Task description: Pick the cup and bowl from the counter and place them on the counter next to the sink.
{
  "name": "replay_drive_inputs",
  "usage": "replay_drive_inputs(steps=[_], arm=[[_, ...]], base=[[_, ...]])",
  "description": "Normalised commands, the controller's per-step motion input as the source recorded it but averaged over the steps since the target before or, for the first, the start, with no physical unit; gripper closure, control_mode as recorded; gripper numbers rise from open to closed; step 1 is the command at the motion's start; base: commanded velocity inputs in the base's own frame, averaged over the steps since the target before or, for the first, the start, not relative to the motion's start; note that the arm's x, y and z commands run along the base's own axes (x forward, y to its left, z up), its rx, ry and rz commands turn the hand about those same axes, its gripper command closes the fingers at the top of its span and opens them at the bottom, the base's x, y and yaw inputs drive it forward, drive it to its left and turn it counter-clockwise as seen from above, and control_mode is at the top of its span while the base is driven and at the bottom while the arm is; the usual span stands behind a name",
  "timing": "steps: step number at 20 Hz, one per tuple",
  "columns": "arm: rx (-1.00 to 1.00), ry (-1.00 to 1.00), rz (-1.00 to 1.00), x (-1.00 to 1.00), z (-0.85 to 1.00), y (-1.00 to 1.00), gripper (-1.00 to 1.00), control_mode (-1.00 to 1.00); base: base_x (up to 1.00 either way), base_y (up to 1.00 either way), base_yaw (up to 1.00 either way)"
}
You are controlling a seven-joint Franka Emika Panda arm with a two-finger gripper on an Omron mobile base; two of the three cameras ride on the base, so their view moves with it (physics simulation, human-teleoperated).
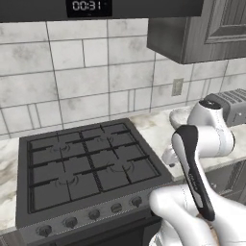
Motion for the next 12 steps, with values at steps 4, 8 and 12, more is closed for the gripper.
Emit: replay_drive_inputs(steps=[4,8,12], arm=[[0.05,-0.08,0.0,0.17,-0.35,-0.13,-1.0,-1.0],[0.0,-0.03,0.0,0.51,-0.09,-0.23,-1.0,-1.0],[-0.03,0.0,0.0,0.62,0.0,-0.28,-1.0,-1.0]], base=[[0.0,0.0,0.0],[0.0,0.0,0.0],[0.0,0.0,0.0]])
